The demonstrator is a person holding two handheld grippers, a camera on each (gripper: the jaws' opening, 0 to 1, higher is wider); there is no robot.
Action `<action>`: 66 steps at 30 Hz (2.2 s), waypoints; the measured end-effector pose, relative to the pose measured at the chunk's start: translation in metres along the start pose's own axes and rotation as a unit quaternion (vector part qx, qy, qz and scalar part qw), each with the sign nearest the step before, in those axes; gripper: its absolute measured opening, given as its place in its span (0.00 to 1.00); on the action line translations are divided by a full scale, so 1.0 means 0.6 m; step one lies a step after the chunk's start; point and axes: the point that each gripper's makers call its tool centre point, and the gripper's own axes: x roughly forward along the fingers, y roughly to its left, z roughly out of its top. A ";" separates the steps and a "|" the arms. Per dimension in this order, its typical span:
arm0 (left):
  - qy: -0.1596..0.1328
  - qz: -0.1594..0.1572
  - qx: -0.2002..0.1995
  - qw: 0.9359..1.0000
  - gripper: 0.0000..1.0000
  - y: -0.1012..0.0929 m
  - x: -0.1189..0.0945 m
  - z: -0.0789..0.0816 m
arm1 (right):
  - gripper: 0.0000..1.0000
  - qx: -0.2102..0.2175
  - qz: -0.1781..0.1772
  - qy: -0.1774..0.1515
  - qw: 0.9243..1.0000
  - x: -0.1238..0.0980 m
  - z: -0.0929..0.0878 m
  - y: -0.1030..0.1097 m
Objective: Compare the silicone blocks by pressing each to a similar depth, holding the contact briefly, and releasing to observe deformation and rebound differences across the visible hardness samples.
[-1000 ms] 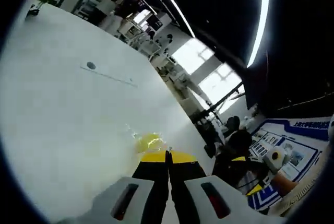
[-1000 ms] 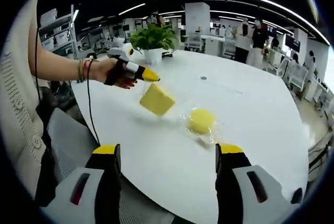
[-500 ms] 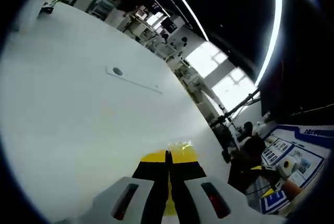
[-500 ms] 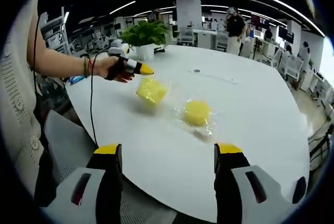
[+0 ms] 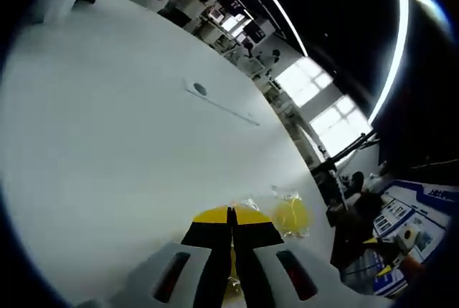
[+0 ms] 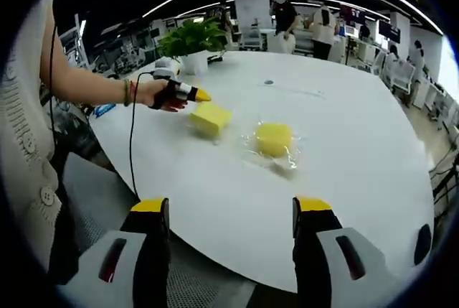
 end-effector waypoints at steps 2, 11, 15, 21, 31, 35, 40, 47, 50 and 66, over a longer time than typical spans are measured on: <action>-0.002 0.000 -0.002 1.000 0.00 0.003 0.003 0.001 | 0.64 0.000 -0.002 0.000 1.000 -0.001 -0.001 0.000; -0.007 0.016 -0.021 1.000 0.00 0.025 0.012 -0.005 | 0.64 0.010 0.000 0.009 1.000 -0.001 -0.014 -0.003; -0.012 0.010 -0.032 0.999 0.00 0.023 0.014 -0.003 | 0.63 0.012 -0.002 0.008 1.000 -0.003 -0.014 -0.006; -0.013 0.017 -0.006 1.000 0.09 0.035 0.015 0.002 | 0.63 0.007 0.001 0.010 1.000 0.000 -0.012 -0.006; -0.026 0.020 0.011 0.999 0.39 0.032 -0.008 0.008 | 0.63 0.003 0.006 0.015 1.000 0.004 -0.016 0.000; -0.034 0.024 0.024 0.999 0.45 0.022 -0.026 0.009 | 0.63 -0.004 0.012 0.011 1.000 0.006 -0.012 0.003; -0.035 0.031 0.047 0.998 0.48 0.003 -0.059 -0.003 | 0.63 -0.013 0.020 0.002 1.000 0.008 -0.004 0.008; -0.053 0.033 0.073 0.995 0.50 -0.032 -0.110 -0.027 | 0.63 -0.026 0.032 -0.011 0.999 0.005 0.006 0.019; -0.060 0.037 0.080 0.994 0.52 -0.044 -0.132 -0.038 | 0.63 -0.036 0.034 -0.016 0.999 0.002 0.009 0.021; -0.103 0.069 0.155 0.980 0.55 -0.117 -0.250 -0.097 | 0.63 -0.051 0.059 -0.073 0.994 -0.012 0.032 0.039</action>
